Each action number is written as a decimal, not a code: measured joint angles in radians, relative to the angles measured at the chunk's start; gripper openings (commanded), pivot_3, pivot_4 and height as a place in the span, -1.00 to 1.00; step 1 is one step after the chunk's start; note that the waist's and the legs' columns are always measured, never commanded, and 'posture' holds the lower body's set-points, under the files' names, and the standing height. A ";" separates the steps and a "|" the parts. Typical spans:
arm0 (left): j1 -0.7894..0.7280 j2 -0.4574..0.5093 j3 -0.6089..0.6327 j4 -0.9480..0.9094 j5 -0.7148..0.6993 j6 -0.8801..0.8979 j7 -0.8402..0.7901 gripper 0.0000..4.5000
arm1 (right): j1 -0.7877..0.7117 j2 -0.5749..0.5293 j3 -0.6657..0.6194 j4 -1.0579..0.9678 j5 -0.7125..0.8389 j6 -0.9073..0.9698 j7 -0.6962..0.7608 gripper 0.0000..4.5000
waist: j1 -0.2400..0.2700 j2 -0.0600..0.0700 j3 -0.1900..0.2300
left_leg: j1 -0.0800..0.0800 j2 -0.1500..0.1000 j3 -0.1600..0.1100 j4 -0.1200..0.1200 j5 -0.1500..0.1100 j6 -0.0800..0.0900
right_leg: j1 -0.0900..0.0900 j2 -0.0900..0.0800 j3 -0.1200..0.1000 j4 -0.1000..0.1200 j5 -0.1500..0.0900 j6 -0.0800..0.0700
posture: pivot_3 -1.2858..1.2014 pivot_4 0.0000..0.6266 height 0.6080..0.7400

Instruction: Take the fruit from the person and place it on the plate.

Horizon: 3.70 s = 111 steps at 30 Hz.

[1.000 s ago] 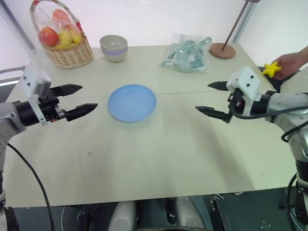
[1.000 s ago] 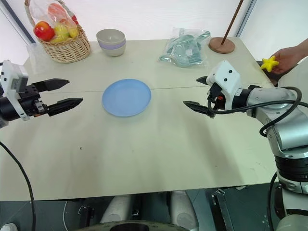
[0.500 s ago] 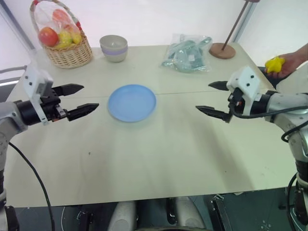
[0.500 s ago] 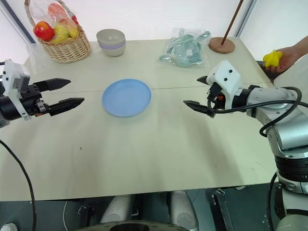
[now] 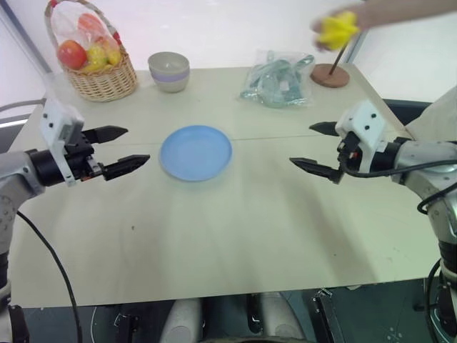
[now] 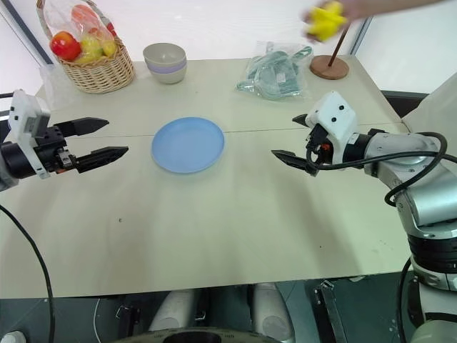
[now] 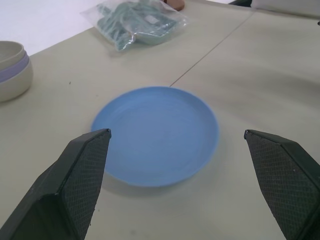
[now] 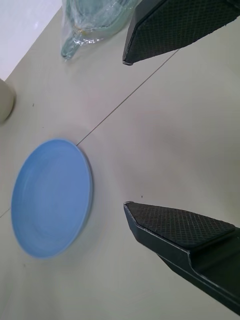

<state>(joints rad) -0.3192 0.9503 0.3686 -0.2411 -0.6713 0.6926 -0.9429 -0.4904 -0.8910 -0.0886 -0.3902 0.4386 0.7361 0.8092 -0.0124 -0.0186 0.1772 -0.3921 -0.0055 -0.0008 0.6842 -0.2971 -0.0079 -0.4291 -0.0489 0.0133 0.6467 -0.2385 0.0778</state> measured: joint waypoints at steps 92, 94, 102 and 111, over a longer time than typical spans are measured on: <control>-0.016 0.012 -0.025 -0.003 -0.017 0.012 0.010 1.00 | -0.237 0.504 0.139 -0.025 0.142 0.162 -0.370 -0.22 | -0.013 0.003 0.002 | 0.000 0.002 0.000 -0.005 0.000 0.000 | -0.002 0.001 0.000 -0.002 0.000 -0.001 | 0.03 -0.52 1.00; 0.007 0.028 -0.018 -0.008 -0.019 0.025 -0.002 1.00 | -0.222 0.533 0.205 0.031 0.109 0.118 -0.345 -0.22 | -0.015 0.003 0.003 | 0.000 0.002 0.000 -0.005 0.000 0.000 | -0.002 0.001 0.000 -0.002 -0.002 -0.003 | 0.03 -0.52 1.00; 0.113 0.110 0.014 -0.049 -0.037 0.067 -0.070 1.00 | -0.252 0.702 0.367 0.409 -0.064 -0.140 -0.255 -0.22 | -0.028 0.004 0.004 | -0.001 0.001 0.000 -0.005 0.000 0.000 | -0.003 0.000 0.000 -0.002 -0.001 -0.002 | 0.03 -0.52 1.00; 0.192 0.164 0.029 -0.054 0.023 0.049 -0.098 1.00 | -0.351 0.849 0.354 0.726 -0.165 -0.361 -0.244 -0.22 | -0.033 0.004 0.004 | -0.001 0.001 0.000 -0.010 0.000 -0.002 | -0.006 -0.002 0.000 -0.001 -0.001 -0.003 | 0.03 -0.52 1.00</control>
<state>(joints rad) -0.1274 1.1147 0.3979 -0.2955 -0.6479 0.7414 -1.0412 -0.8414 -0.0417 0.2658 0.3354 0.2733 0.3748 0.5655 -0.0451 -0.0147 0.1816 -0.3928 -0.0045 -0.0007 0.6743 -0.2967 -0.0094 -0.4350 -0.0507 0.0134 0.6453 -0.2397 0.0750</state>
